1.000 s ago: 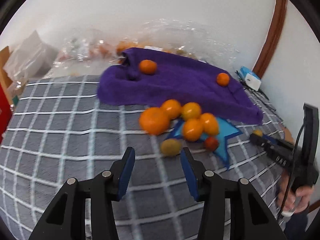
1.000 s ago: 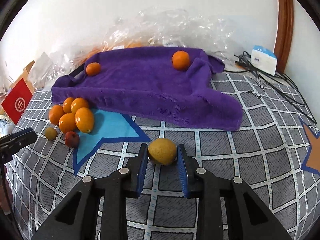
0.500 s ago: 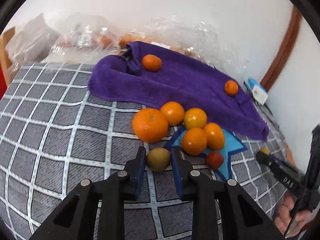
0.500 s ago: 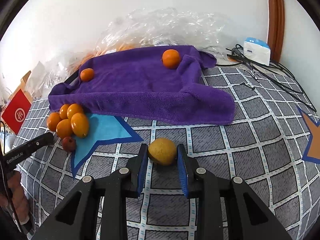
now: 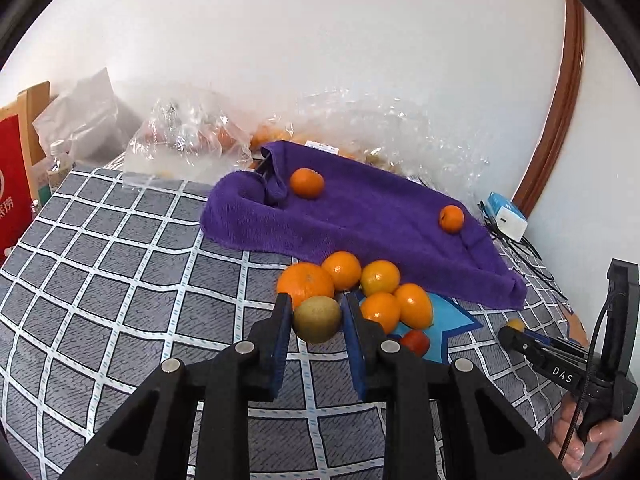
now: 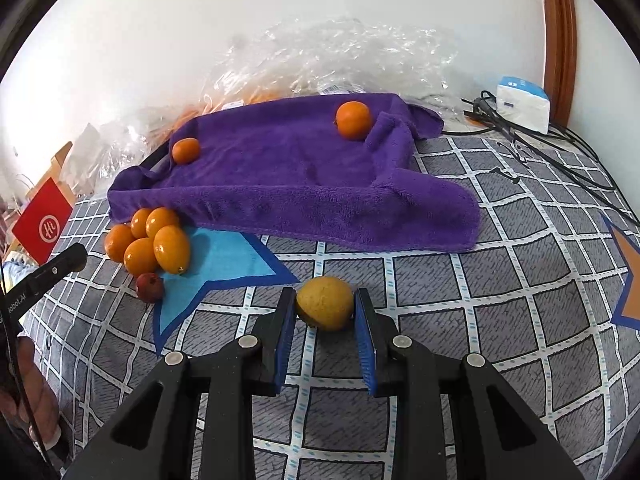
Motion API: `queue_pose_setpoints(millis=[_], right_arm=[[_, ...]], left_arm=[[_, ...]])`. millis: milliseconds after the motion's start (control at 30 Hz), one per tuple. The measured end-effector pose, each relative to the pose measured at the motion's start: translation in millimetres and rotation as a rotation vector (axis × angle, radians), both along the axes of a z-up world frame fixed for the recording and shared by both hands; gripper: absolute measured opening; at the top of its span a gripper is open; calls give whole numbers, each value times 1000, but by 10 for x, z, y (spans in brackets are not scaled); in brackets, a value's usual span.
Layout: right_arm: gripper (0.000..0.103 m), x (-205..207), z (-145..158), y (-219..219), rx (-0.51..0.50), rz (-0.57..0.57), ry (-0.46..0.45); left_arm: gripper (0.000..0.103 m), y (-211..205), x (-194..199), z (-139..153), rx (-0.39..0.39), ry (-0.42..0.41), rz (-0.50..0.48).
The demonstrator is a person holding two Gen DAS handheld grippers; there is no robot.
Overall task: Organize fruits
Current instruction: 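Lift the yellow-green fruit with the right gripper and carry it over the towel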
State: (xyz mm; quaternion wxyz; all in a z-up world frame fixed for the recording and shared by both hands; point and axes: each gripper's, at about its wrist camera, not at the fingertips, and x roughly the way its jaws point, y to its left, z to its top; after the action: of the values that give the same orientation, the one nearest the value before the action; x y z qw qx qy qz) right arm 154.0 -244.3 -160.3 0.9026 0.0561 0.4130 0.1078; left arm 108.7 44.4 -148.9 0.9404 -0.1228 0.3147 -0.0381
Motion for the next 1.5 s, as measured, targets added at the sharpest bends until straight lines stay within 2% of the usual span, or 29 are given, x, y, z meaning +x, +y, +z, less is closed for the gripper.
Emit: queue_pose_setpoints(millis=[367, 733, 833, 967, 1067, 1167, 1233, 1500], right_arm=[[29, -34, 35, -1, 33, 17, -25], [29, -117, 111, -104, 95, 1, -87], [29, -131, 119, -115, 113, 9, -89], [29, -154, 150, -45, 85, 23, -85], [29, -175, 252, -18, 73, 29, -91], [29, -169, 382, 14, 99, 54, -99], [29, -163, 484, 59, 82, 60, -127], [29, 163, 932, 164, 56, 49, -208]], left_arm=[[24, 54, -32, 31, 11, -34, 43], [24, 108, -109, 100, -32, -80, 46], [24, 128, -117, 121, -24, -94, 72], [24, 153, -118, 172, 3, -97, 110], [24, 187, -112, 229, -9, -75, 101], [24, 212, -126, 370, -11, -87, 92], [24, 222, -100, 475, -7, -100, 89], [24, 283, 242, 849, 13, -125, 110]])
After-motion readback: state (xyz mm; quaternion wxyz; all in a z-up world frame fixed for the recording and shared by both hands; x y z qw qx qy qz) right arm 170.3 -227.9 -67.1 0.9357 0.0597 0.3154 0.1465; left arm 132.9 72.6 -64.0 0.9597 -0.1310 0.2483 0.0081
